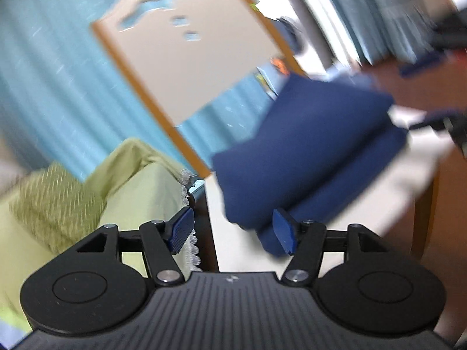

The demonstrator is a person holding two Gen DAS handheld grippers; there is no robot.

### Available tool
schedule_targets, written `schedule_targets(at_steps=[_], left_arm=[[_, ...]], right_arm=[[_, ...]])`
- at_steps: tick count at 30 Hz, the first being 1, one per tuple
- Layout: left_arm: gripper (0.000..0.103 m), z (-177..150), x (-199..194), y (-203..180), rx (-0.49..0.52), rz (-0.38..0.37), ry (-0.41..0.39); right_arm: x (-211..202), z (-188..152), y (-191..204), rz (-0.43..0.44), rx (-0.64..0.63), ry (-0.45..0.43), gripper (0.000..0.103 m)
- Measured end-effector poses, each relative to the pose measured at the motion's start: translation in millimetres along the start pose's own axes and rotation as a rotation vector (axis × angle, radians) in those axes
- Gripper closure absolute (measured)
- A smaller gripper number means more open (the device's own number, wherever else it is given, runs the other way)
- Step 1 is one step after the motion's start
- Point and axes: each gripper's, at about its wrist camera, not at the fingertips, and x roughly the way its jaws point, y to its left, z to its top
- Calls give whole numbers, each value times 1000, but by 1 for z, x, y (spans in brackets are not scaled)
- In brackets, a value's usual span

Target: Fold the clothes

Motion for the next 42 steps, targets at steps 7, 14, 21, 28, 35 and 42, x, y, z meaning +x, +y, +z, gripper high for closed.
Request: schedule_targets(at_steps=[7,14,21,28,35,42], left_arm=[[40,9,44,23,-82,-57,2],[42,-11,62,9,-114,-104,29],[40,3,57,8,-113,-82,53],[21,-4,27,15,-232,-2,153],[7,-25,16,5,-352,-55,252],[1,-38,-6,3,-429,-88,242]], right_arm=[[49,14,-32,-21,233,-15,55],[78,-14,-27,32,287,47,55],[81,-20,-28,50,298,32,53],[36,-13,-41,18,353,21,20],[6,-28,-20,20,442,125,4],[-15,-25,-11,25,562,232,1]])
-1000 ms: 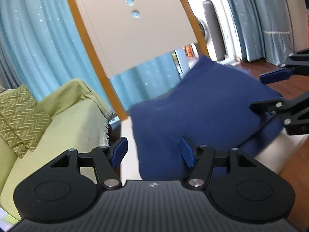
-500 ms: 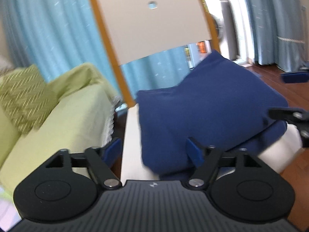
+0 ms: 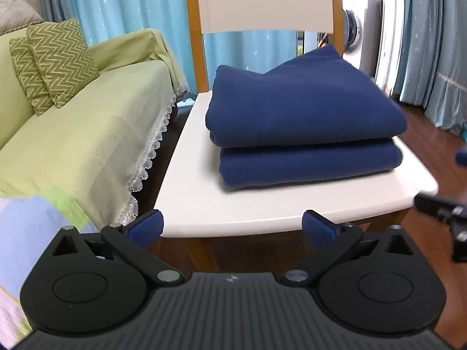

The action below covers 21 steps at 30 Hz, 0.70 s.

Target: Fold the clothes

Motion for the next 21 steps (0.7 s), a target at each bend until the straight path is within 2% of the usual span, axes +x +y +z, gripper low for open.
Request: schedule_targets(at_steps=[2,5,7,10,21], left_arm=[[1,-4,-5,1,-12,-6,-16],[1,-10,-16,9,-113,-61,-35],[1,-13,-23,11,-128,-73,-61],[1,-12,-29,4,-101,-59,-66],[1,-5,-33,1,-99,-74,-55]], right_arm=[[-5,-2,2,11,22,20,1],[-16,-6,6,15,22,25,1],[-21,-8,7,16,17,23,1],[-27,-8,10,15,13,19,1],[-35,1,9,-2,9,-7,1]])
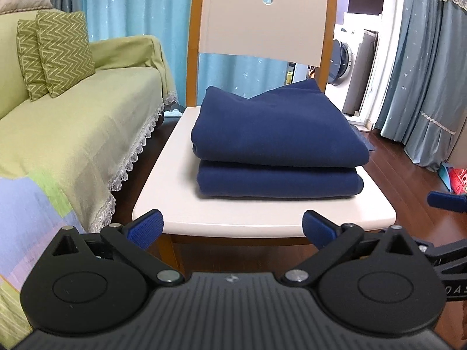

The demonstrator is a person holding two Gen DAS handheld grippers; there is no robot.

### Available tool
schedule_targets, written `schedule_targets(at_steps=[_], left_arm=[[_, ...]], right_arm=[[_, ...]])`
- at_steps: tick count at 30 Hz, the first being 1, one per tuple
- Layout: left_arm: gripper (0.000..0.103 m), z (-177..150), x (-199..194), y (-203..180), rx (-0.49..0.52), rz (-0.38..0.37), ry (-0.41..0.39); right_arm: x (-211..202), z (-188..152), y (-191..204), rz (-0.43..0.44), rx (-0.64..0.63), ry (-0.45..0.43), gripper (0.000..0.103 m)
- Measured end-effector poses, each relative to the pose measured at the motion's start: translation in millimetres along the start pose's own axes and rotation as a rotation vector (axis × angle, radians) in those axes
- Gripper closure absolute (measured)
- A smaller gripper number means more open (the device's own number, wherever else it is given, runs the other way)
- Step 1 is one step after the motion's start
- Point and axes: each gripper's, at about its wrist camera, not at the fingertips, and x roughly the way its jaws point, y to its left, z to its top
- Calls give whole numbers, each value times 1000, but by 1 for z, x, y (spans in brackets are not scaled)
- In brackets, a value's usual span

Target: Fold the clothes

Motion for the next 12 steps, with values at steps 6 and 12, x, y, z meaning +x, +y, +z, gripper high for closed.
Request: schedule_targets(at_steps=[6,12], left_arm=[[1,2,5,-5,16,-1,13],[1,-3,7,-8,28,-19,12]], right_arm=[[1,1,-1,-2,6,-1,1],[4,-1,-5,-15,15,7,1]])
